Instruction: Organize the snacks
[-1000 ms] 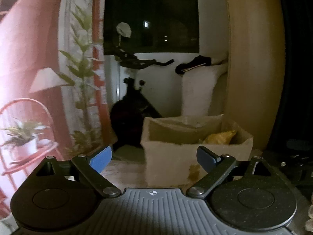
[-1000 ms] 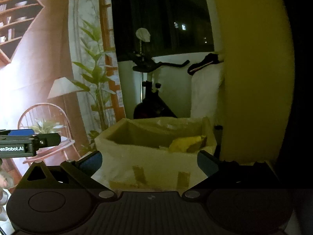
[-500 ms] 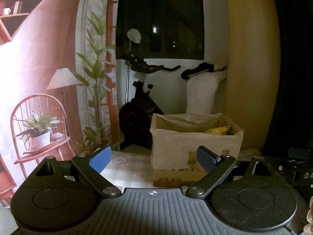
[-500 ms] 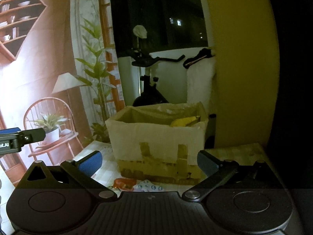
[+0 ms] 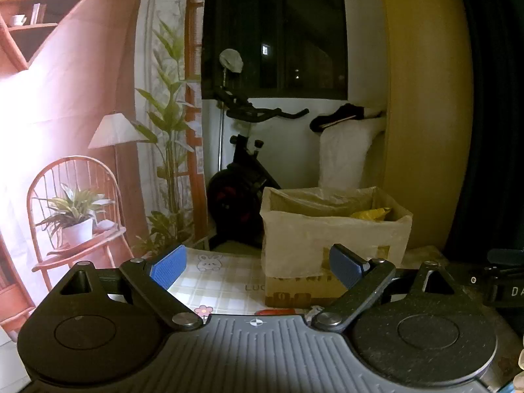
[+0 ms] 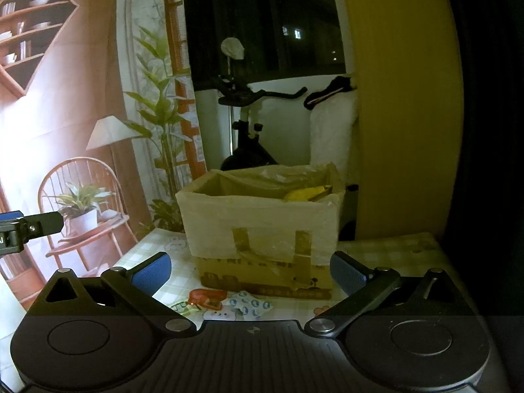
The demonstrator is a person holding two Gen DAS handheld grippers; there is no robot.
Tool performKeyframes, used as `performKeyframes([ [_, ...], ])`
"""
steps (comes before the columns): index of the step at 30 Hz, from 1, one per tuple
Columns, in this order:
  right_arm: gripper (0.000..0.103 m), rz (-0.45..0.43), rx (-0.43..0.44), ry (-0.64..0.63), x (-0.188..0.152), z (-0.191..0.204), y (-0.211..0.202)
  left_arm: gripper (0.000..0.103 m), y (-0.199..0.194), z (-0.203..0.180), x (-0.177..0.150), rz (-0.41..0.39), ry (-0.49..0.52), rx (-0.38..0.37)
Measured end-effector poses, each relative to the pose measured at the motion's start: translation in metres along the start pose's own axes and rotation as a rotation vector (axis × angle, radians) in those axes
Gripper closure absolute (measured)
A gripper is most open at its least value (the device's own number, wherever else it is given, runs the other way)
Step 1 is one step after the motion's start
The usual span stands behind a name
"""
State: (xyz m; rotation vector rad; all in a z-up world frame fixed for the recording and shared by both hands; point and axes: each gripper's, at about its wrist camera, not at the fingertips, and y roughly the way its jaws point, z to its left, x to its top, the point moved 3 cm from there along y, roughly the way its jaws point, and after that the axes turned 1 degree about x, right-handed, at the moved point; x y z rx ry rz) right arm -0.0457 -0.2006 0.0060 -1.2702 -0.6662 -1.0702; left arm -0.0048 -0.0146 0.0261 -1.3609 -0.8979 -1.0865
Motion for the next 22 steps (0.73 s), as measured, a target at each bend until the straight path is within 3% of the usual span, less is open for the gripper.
performKeyframes([
  [22, 0.001, -0.001, -0.006, 0.001, -0.0011, -0.0033, 0.0003, 0.008, -0.0023, 0.0007, -0.005, 0.008, 0.002, -0.021],
])
